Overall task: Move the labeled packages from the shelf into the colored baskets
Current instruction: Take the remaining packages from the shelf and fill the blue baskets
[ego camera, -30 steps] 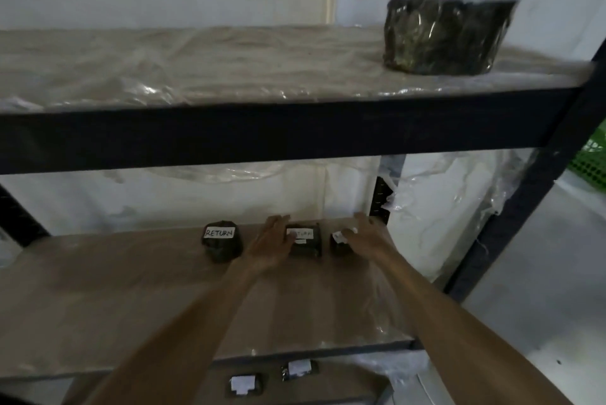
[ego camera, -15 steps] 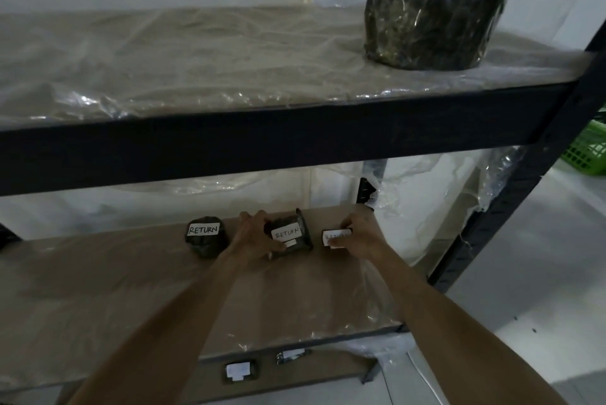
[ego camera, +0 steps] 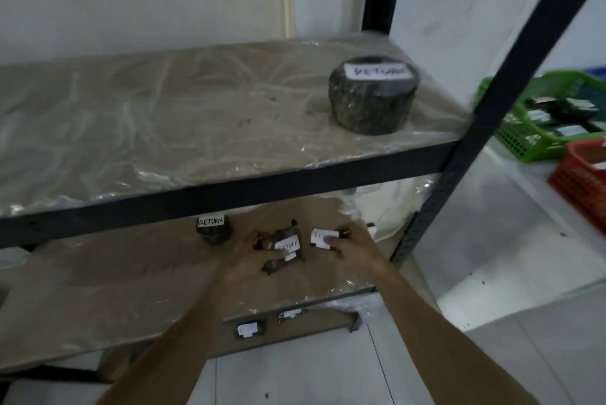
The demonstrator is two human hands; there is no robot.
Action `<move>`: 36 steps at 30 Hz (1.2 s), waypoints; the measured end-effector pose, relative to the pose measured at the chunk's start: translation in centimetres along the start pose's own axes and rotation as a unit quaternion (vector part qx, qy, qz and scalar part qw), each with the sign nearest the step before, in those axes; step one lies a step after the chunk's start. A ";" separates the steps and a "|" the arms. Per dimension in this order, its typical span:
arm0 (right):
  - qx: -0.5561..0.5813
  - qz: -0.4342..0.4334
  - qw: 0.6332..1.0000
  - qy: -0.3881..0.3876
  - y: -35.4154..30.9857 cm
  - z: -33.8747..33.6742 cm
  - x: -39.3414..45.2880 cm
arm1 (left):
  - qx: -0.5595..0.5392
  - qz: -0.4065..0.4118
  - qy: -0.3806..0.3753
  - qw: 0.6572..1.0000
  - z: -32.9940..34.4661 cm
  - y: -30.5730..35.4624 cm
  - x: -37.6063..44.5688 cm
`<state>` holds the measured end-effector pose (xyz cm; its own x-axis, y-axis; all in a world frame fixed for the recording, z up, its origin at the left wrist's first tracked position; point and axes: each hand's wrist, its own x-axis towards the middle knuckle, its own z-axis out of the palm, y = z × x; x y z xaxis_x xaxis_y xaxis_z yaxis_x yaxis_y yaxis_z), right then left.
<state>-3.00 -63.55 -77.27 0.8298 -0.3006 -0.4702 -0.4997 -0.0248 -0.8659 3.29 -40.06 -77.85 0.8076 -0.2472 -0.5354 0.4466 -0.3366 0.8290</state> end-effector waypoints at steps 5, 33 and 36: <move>0.121 0.032 0.992 -0.006 -1.3 -2.2 -12.3 | -0.083 -0.049 -0.048 0.994 1.5 2.6 -11.2; 0.230 -0.122 0.938 0.230 -7.3 -55.2 -44.1 | -0.032 0.110 -0.297 0.948 48.1 30.4 -34.2; 0.231 -0.124 0.933 0.247 -6.3 -61.6 -43.9 | -0.031 0.102 -0.299 0.948 54.0 32.0 -34.1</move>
<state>-51.59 -108.90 -40.69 0.6321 -0.7463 -0.2084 -0.0531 0.2266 -0.9725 -30.79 -91.48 -41.75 0.5257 -0.7781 -0.3438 0.3415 -0.1771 0.9231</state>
